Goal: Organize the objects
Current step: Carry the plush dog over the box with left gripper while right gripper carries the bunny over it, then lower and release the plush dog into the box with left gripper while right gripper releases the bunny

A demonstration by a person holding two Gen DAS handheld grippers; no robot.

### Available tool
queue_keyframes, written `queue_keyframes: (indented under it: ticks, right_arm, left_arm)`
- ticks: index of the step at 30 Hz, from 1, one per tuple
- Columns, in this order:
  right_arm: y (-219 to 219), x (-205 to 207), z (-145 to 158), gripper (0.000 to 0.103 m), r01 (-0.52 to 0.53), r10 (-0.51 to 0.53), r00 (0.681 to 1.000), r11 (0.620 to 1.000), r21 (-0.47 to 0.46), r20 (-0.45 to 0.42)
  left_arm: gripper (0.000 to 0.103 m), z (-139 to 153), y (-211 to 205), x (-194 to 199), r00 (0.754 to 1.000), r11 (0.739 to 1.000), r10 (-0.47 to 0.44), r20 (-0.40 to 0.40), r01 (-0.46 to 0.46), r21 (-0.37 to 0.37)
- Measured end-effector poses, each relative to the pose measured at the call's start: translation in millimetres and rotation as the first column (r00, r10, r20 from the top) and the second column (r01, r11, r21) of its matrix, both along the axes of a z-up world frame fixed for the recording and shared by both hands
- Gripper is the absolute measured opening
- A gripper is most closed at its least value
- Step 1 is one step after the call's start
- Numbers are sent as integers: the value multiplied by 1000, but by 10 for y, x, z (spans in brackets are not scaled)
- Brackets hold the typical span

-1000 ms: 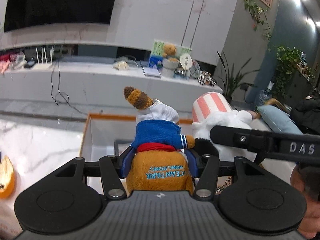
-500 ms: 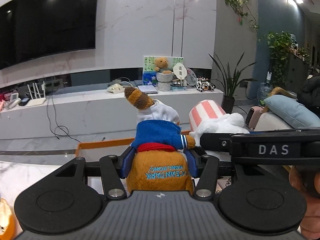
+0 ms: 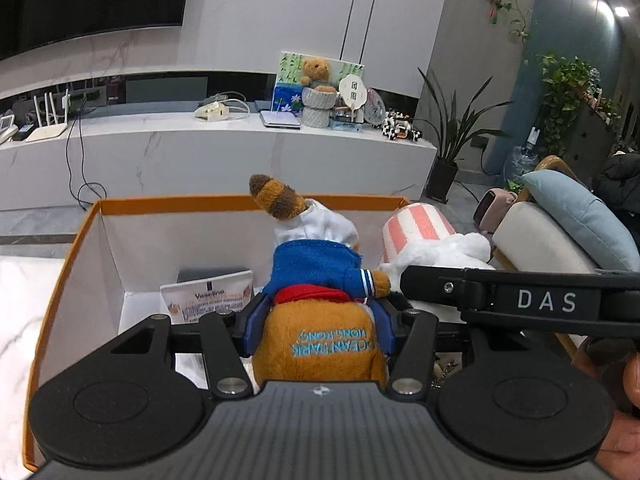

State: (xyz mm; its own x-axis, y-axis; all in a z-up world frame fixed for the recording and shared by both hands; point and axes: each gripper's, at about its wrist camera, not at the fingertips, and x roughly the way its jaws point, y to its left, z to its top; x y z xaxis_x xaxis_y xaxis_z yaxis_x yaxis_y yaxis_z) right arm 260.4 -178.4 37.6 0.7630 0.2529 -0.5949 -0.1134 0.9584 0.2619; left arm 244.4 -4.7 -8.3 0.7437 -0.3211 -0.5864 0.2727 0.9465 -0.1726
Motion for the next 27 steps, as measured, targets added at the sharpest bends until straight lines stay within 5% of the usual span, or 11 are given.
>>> queue_keyframes:
  ticks: [11, 18, 27]
  right_arm:
    - [23, 42, -114, 69, 9, -9, 1000, 1000, 2, -25]
    - [38, -15, 20, 72, 25, -25, 999, 1000, 12, 21]
    - [-12, -61, 129, 72, 20, -20, 999, 1000, 12, 47]
  left_arm:
    - [65, -52, -2, 32, 999, 1000, 26, -24, -25, 2]
    - [76, 67, 33, -3, 998, 998, 60, 22, -60, 1]
    - [76, 204, 99, -91, 996, 997, 74, 55, -75, 16]
